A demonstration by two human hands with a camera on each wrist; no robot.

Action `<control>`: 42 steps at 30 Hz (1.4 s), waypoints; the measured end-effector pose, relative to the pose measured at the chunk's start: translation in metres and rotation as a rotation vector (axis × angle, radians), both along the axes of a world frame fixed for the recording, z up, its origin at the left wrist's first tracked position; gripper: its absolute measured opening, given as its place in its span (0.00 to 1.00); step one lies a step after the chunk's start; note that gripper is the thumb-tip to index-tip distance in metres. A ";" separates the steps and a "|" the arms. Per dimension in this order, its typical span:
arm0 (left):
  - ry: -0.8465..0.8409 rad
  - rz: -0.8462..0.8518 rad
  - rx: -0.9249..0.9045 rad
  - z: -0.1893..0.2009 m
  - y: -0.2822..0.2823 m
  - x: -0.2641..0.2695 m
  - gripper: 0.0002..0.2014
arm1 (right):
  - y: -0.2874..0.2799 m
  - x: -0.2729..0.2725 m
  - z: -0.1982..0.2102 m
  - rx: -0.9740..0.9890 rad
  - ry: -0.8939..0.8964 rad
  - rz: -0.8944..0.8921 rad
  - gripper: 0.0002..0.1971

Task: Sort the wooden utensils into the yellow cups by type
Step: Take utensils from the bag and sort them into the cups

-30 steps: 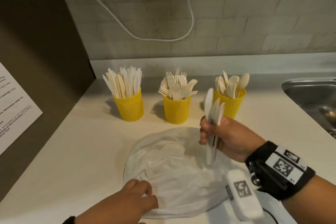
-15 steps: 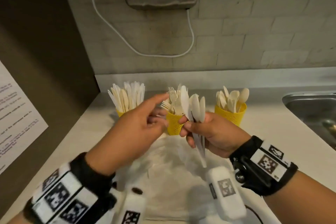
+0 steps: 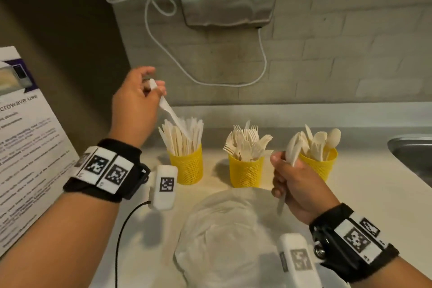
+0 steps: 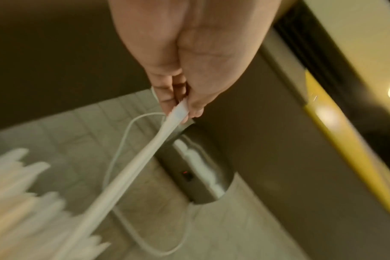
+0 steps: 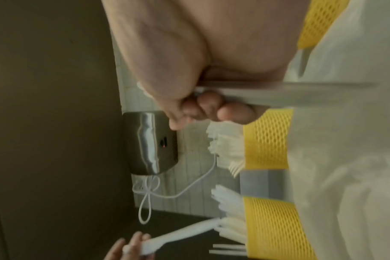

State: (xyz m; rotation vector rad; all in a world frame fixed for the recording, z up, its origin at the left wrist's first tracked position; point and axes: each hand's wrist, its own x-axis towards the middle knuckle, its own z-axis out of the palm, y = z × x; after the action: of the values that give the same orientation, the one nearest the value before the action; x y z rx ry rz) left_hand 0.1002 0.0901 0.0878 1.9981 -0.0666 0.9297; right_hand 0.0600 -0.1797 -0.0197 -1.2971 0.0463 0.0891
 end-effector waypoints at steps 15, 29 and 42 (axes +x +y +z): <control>0.153 0.166 0.777 -0.085 0.013 0.036 0.16 | -0.095 0.007 0.048 -0.087 -0.270 -0.481 0.09; 0.606 -0.025 0.391 -0.149 0.020 -0.090 0.13 | -0.098 0.073 0.010 -0.914 -0.032 -0.508 0.14; 1.032 -0.571 0.983 -0.161 -0.049 -0.078 0.69 | -0.019 -0.039 -0.046 -1.359 -0.058 0.676 0.65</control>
State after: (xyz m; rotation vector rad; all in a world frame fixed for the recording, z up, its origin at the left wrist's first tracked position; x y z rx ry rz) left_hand 0.0219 0.0414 -0.0735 2.8536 -0.5538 -0.7064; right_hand 0.0206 -0.1988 -0.0659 -2.6256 -0.4618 0.6868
